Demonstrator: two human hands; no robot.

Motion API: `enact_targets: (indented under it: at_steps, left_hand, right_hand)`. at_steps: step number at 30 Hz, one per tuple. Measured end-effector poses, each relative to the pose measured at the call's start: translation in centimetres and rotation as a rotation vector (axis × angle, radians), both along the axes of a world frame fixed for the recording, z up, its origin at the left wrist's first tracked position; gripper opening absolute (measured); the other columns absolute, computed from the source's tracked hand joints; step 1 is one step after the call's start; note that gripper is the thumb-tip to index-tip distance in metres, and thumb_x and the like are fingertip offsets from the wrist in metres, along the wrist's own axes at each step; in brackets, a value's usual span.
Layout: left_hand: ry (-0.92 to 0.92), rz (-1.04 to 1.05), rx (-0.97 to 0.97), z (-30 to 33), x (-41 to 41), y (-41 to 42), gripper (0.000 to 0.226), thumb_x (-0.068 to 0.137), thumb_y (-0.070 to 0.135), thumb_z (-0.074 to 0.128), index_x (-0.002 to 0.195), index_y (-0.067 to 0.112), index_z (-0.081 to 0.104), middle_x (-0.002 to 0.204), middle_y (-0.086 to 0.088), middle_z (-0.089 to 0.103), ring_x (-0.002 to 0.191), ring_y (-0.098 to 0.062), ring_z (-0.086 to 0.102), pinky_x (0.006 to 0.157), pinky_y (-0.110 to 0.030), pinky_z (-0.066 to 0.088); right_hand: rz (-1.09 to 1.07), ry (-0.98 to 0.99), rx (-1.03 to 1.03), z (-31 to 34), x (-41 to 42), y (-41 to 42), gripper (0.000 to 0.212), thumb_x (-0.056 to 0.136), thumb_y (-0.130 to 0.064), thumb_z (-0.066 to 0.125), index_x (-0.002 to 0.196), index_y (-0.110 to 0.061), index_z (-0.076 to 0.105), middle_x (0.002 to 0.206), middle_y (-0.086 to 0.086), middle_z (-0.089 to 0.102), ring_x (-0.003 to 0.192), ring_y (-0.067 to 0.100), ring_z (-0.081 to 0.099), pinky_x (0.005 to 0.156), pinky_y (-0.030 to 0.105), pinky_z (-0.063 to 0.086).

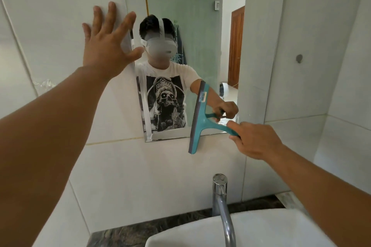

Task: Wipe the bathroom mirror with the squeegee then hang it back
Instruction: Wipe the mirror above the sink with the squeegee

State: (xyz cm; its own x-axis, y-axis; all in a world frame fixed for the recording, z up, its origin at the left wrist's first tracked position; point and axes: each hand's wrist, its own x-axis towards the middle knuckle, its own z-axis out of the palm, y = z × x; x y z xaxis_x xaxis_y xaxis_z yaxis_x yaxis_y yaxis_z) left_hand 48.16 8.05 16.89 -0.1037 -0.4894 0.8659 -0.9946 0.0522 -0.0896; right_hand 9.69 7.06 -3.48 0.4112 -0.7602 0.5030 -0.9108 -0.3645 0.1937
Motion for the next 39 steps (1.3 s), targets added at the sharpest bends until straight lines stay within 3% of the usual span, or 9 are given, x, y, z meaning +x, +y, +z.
enact_targets:
  at_steps: [6,12,20,25,28,32,39]
  left_hand:
    - [-0.004,0.0,-0.024,-0.2,0.0,-0.2,0.081,0.086,0.06,0.057,0.152,0.04,0.014,0.165,-0.01,0.003,0.15,-0.04,-0.004,0.114,-0.066,0.006]
    - [-0.02,-0.007,-0.047,-0.2,-0.1,-0.3,0.082,0.085,0.056,0.061,0.152,0.036,0.017,0.165,-0.012,0.005,0.149,-0.043,-0.002,0.112,-0.068,0.007]
    - [-0.035,0.008,-0.062,-0.5,-0.2,-0.4,0.083,0.087,0.062,0.054,0.153,0.036,0.012,0.165,-0.012,0.004,0.149,-0.042,-0.002,0.114,-0.067,0.005]
    - [0.011,-0.01,-0.029,-0.9,-0.6,0.3,0.077,0.091,0.063,0.048,0.153,0.038,0.012,0.165,-0.012,0.005,0.15,-0.04,-0.002,0.116,-0.063,0.007]
    - [0.1,-0.074,-0.025,-2.6,-1.2,1.2,0.074,0.093,0.067,0.038,0.154,0.039,0.009,0.165,-0.009,0.005,0.151,-0.034,0.001,0.118,-0.055,0.007]
    - [0.139,-0.154,-0.011,-6.9,-2.4,2.4,0.073,0.094,0.06,0.046,0.154,0.039,0.011,0.165,-0.01,0.006,0.152,-0.031,0.003,0.12,-0.053,0.011]
    - [0.02,-0.064,0.105,-12.6,-1.5,1.7,0.076,0.091,0.054,0.053,0.155,0.037,0.016,0.165,-0.01,-0.001,0.151,-0.035,-0.006,0.119,-0.058,0.011]
  right_hand:
    - [-0.017,0.047,-0.042,0.6,-3.4,-1.7,0.036,0.096,-0.052,0.035,0.126,-0.033,0.036,0.092,0.0,0.064,0.066,0.026,0.063,0.062,0.04,0.056]
    - [0.019,0.051,-0.067,0.5,-3.9,-2.6,0.031,0.096,-0.049,0.04,0.116,-0.026,0.046,0.082,-0.001,0.06,0.054,0.019,0.048,0.055,0.034,0.052]
    - [0.066,0.031,-0.096,-0.1,-4.4,-3.4,0.029,0.094,-0.046,0.047,0.11,-0.022,0.051,0.074,0.0,0.061,0.048,0.021,0.051,0.048,0.033,0.049]
    - [0.049,0.025,-0.065,-0.6,-4.3,-3.6,0.03,0.096,-0.047,0.044,0.11,-0.022,0.05,0.076,-0.003,0.058,0.05,0.017,0.051,0.045,0.024,0.032]
    - [0.029,0.028,-0.036,-0.4,-4.2,-3.7,0.028,0.097,-0.048,0.042,0.109,-0.023,0.047,0.076,-0.006,0.052,0.052,0.015,0.051,0.045,0.021,0.027]
    - [0.025,0.025,-0.042,-0.5,-4.2,-3.8,0.026,0.096,-0.047,0.043,0.107,-0.024,0.045,0.079,-0.004,0.056,0.054,0.02,0.053,0.046,0.027,0.035]
    - [0.035,0.039,-0.064,-0.5,-4.2,-4.0,0.027,0.094,-0.048,0.044,0.107,-0.024,0.045,0.081,-0.001,0.06,0.055,0.023,0.053,0.048,0.029,0.037]
